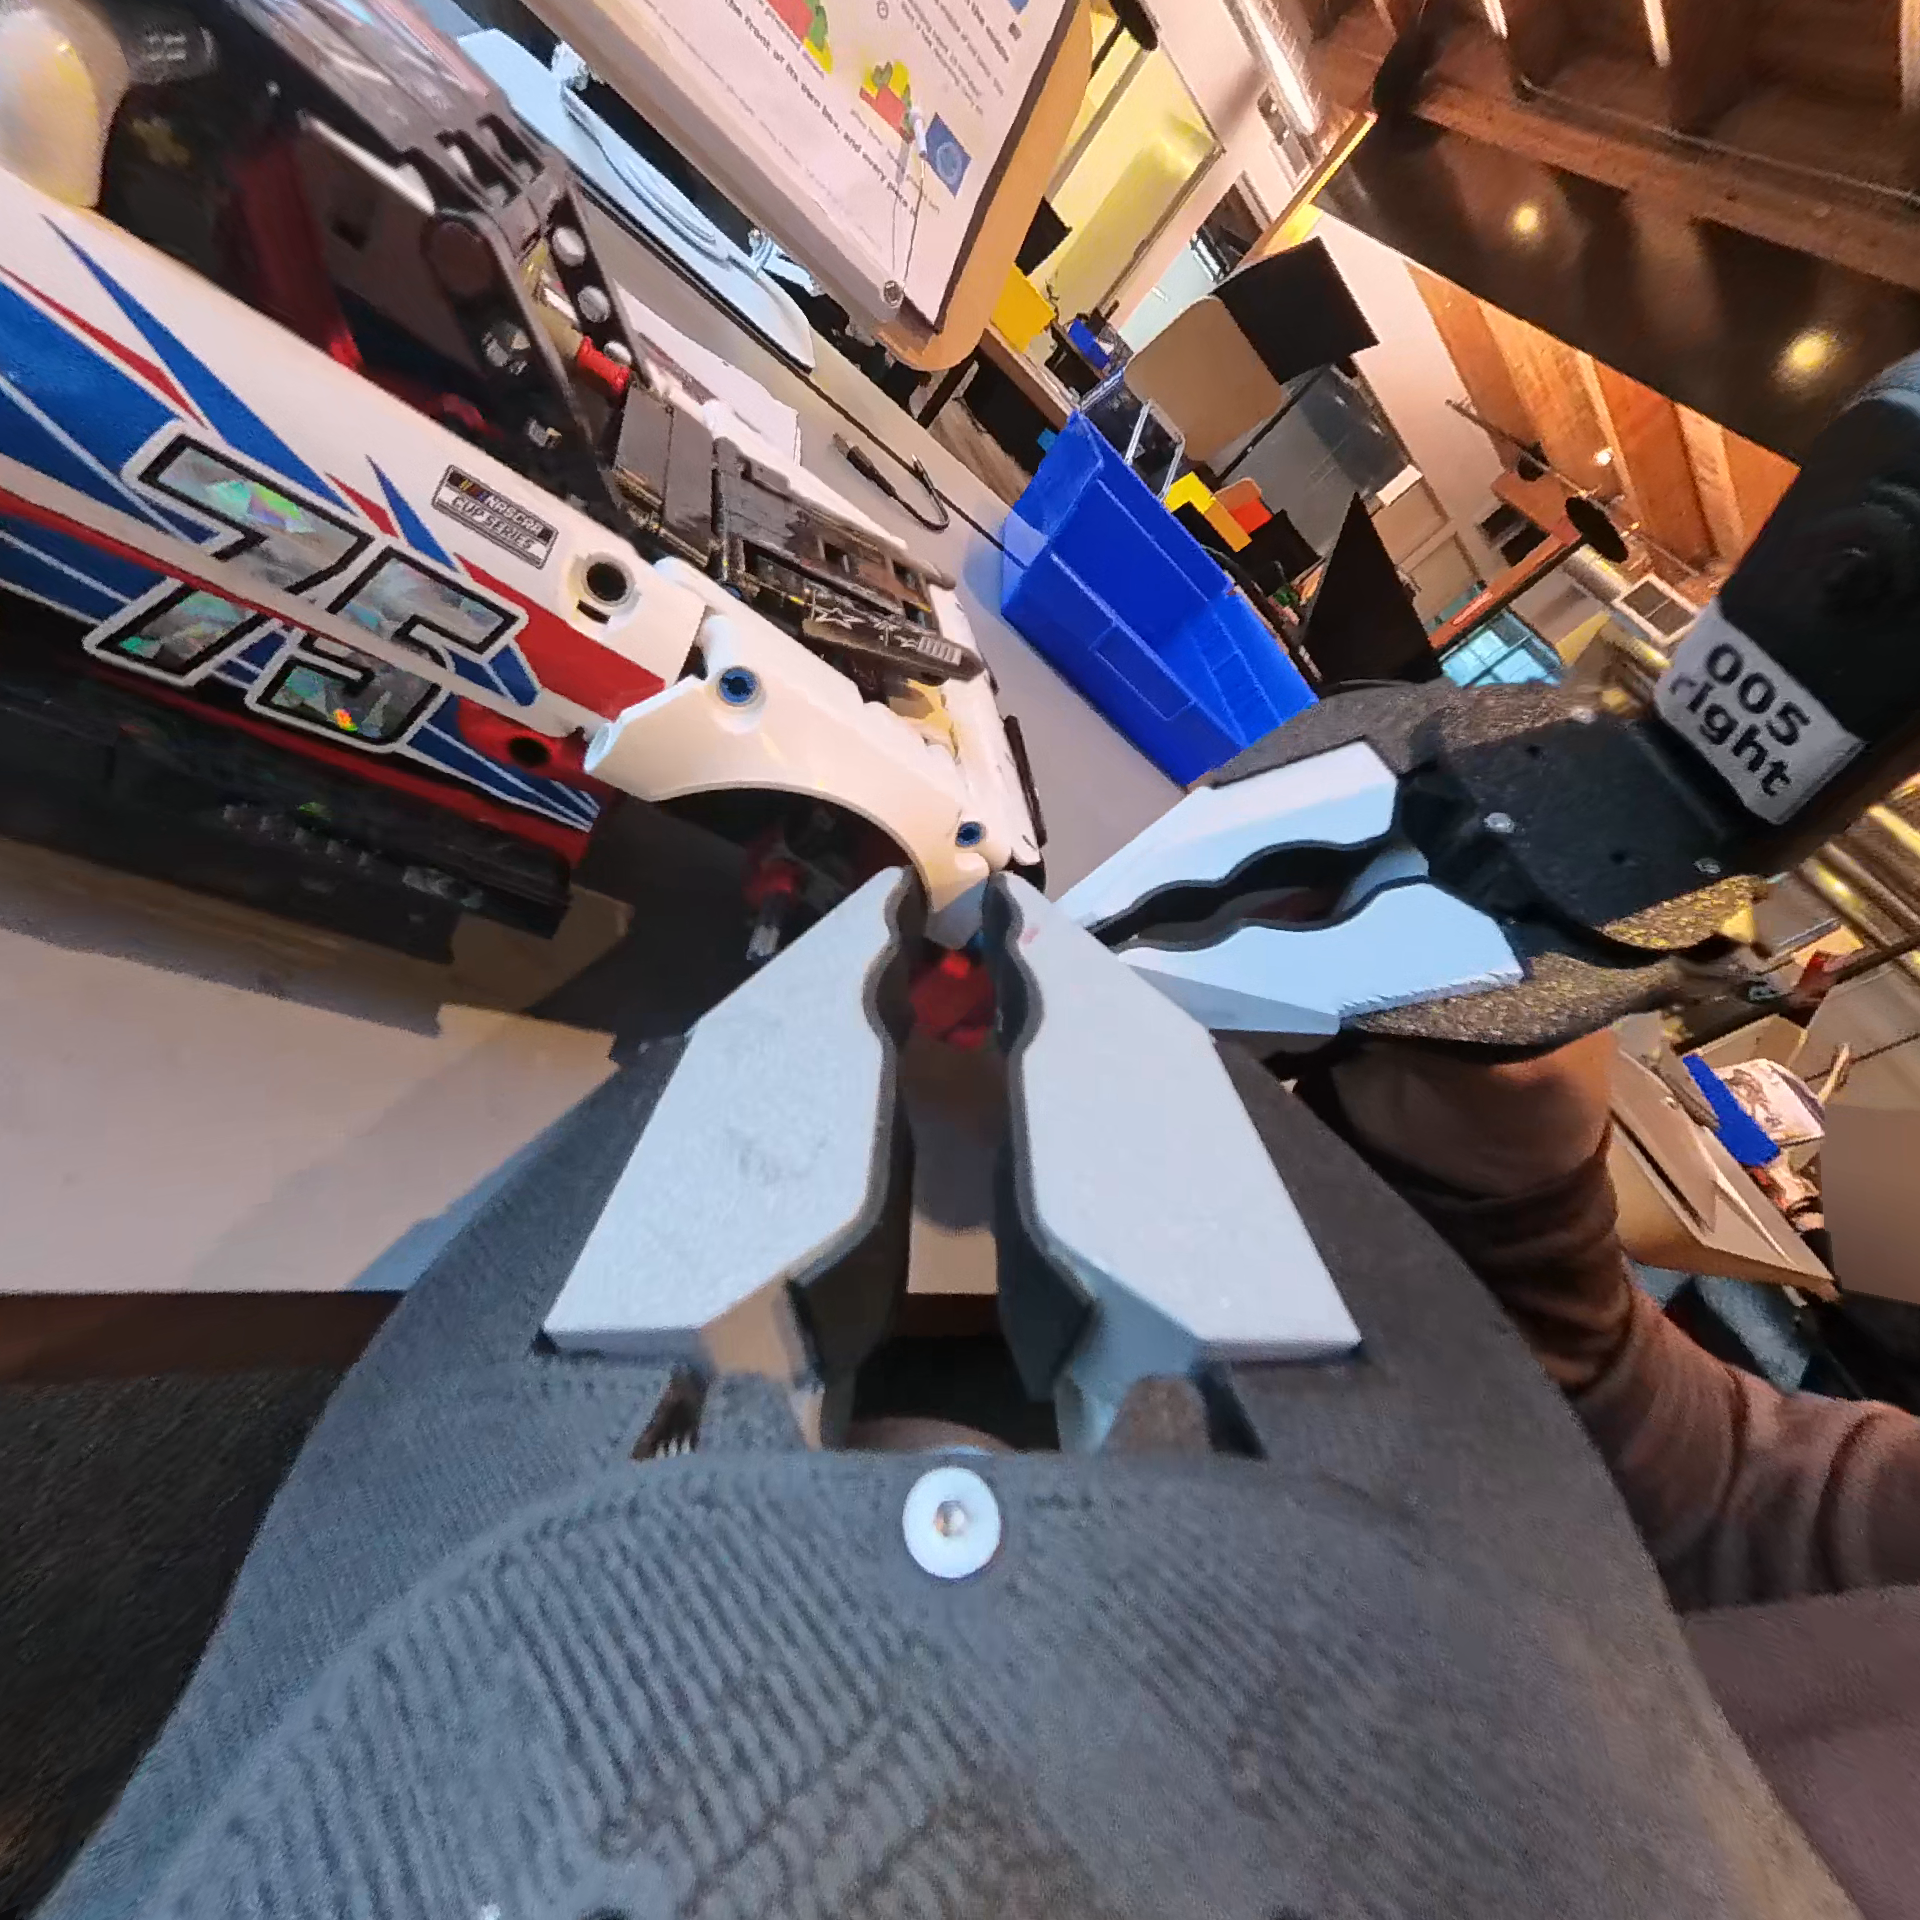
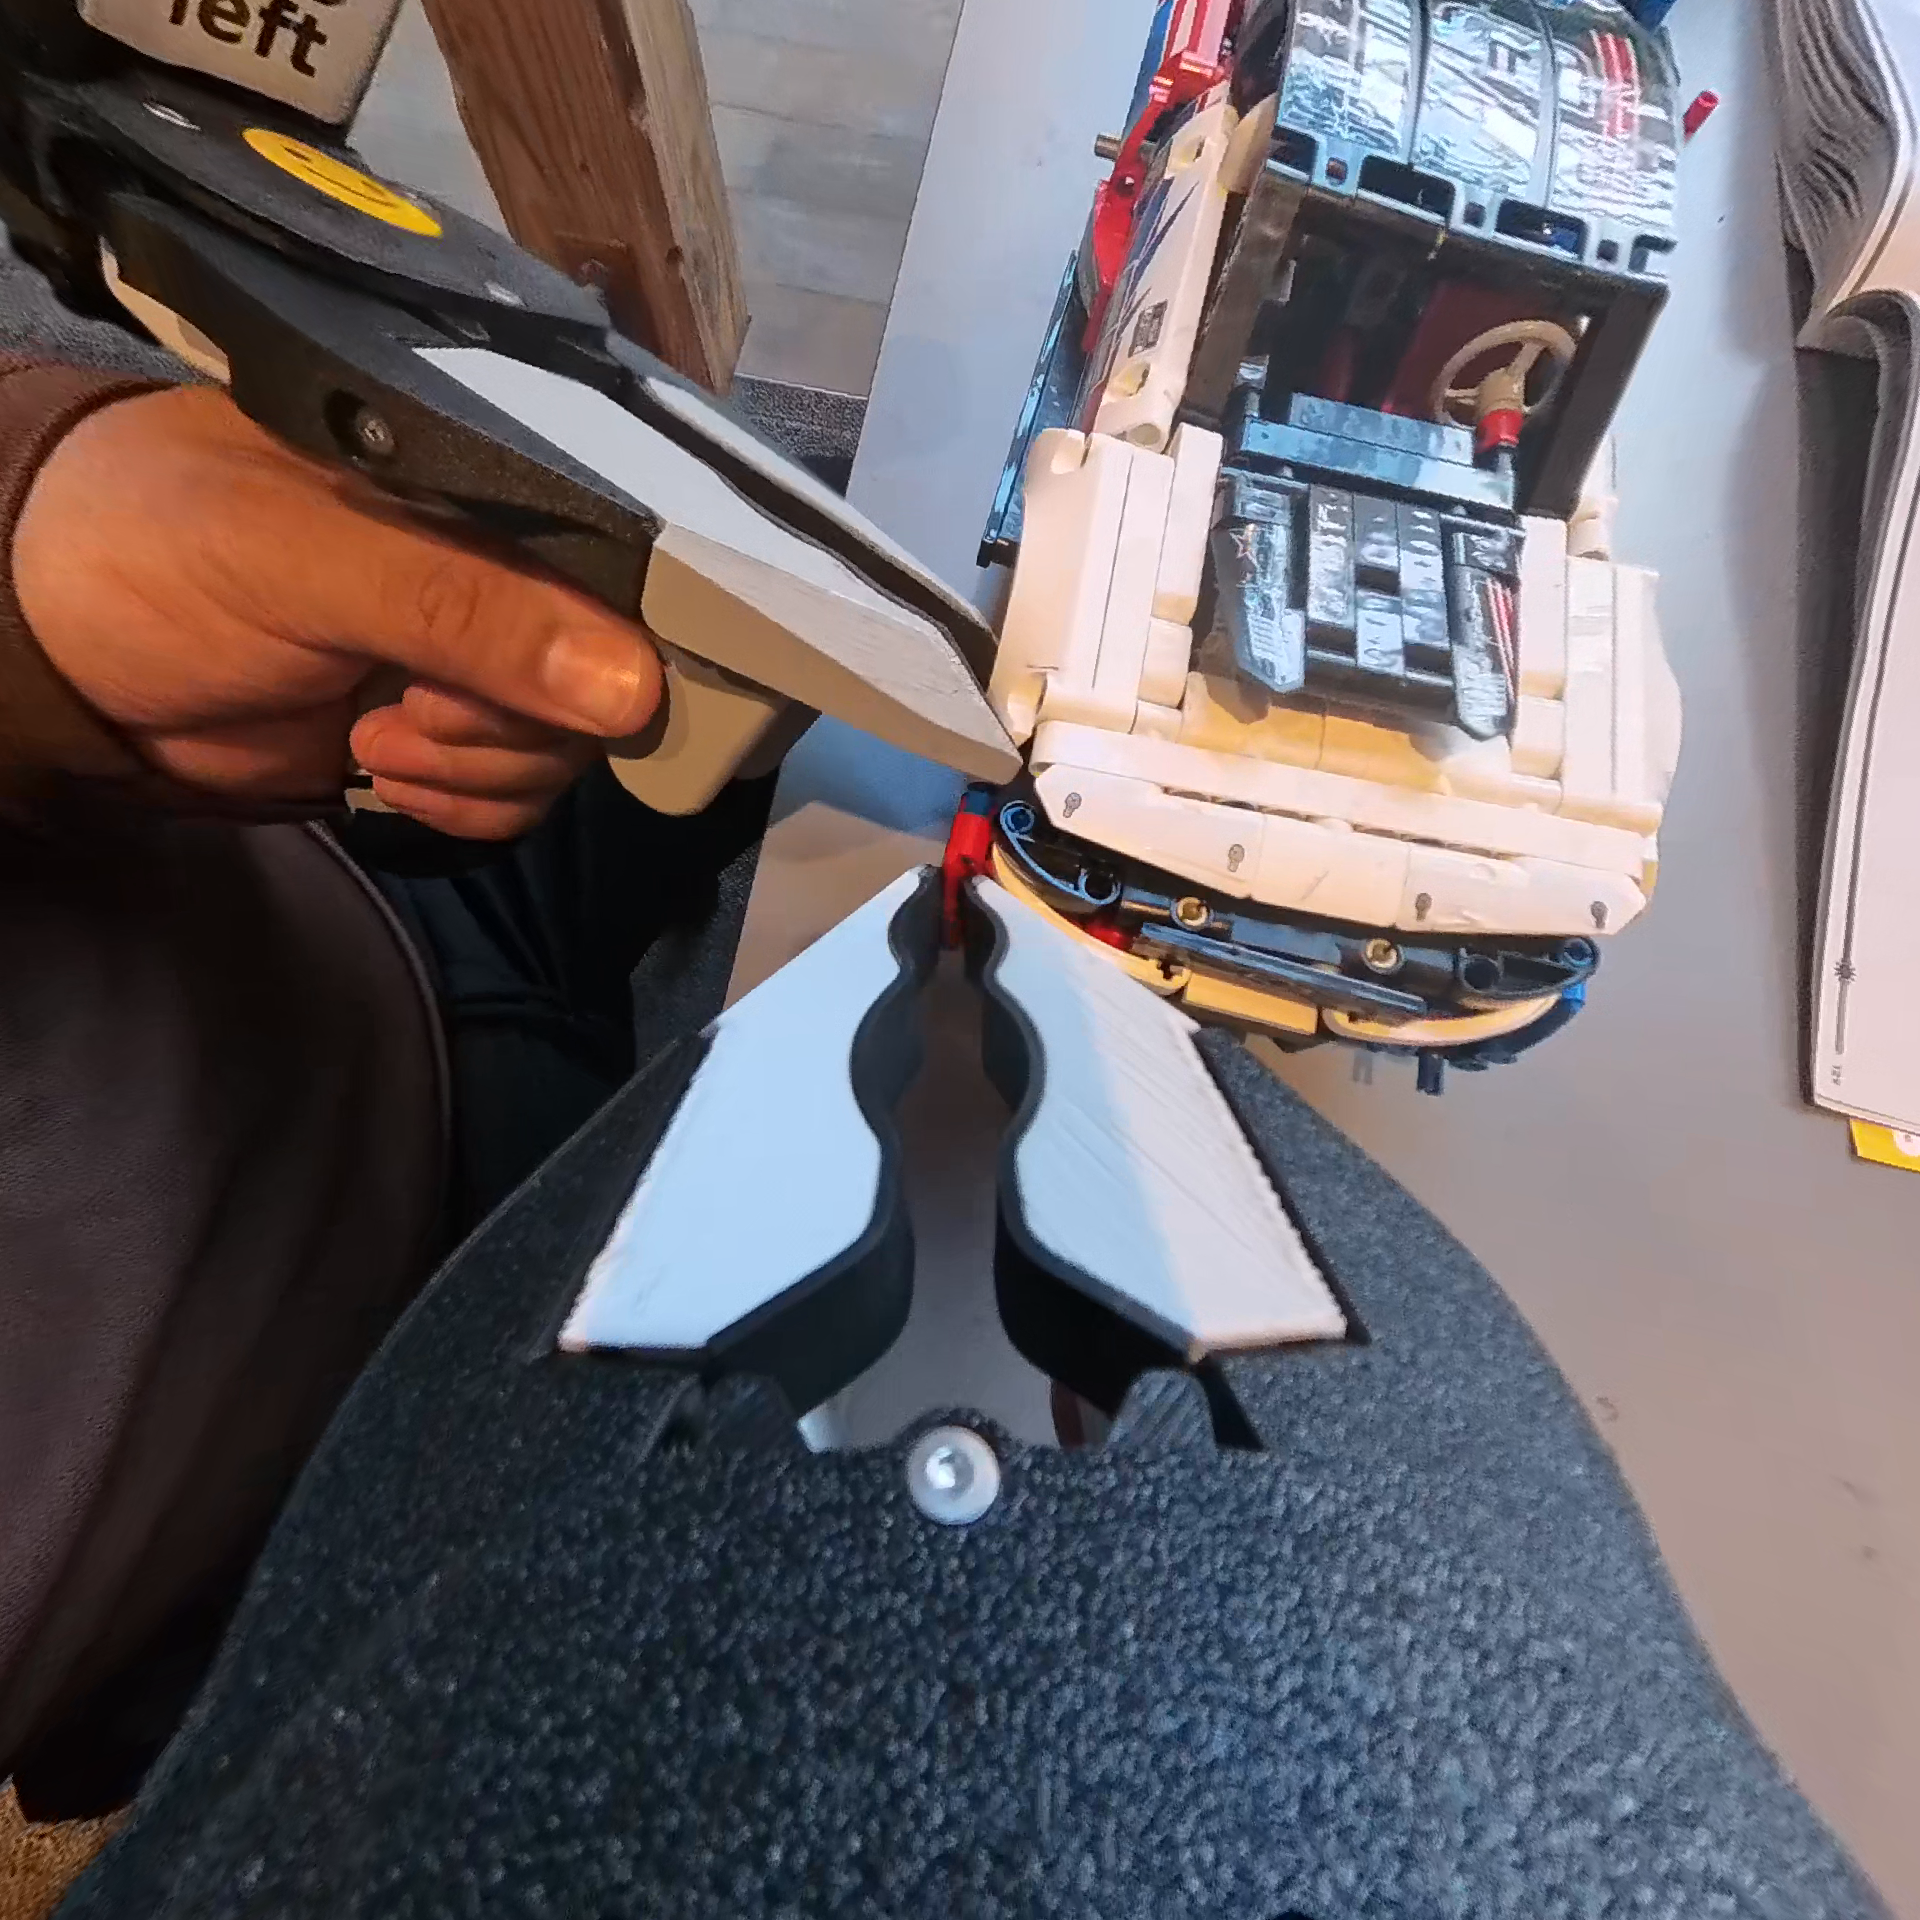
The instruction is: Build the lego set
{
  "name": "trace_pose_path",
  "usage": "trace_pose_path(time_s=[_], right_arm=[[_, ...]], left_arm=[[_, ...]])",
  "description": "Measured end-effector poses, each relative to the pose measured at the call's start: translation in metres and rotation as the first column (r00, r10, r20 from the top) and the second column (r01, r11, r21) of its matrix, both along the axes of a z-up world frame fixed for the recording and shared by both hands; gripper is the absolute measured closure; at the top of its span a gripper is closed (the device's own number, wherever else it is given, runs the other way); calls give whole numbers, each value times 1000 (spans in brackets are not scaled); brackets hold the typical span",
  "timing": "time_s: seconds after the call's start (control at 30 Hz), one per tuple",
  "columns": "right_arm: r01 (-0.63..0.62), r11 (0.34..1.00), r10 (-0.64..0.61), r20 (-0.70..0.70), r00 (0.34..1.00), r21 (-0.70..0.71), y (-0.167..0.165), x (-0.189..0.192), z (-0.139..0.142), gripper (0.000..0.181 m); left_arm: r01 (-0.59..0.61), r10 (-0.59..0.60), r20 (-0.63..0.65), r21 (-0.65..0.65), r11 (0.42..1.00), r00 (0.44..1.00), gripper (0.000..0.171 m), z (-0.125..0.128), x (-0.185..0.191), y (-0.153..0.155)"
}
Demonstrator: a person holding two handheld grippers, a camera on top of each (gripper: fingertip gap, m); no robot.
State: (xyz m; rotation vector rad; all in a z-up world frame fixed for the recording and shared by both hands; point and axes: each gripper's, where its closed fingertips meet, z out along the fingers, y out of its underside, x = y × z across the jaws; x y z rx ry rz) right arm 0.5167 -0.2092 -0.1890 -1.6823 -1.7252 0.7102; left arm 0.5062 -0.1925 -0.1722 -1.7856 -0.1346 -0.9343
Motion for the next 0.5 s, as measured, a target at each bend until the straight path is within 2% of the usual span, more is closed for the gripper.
trace_pose_path(time_s=[0.2, 0.4, 0.5], right_arm=[[3, 1000, -3, 11, 1000, -18, 0, 1, -1, 181], [-15, 999, 16, 25, 1000, -34, -1, 1, -1, 181], [-21, 999, 22, 14, 1000, -35, -2, 0, -1, 180]], left_arm=[[-26, 25, 104, 10, 1000, 994, 162, 0, 0, 0], [-47, 49, 360, -14, 999, 932, 163, 1, 0, 0], [-52, 46, 365, 6, 999, 930, 163, 1, -2, -1]])
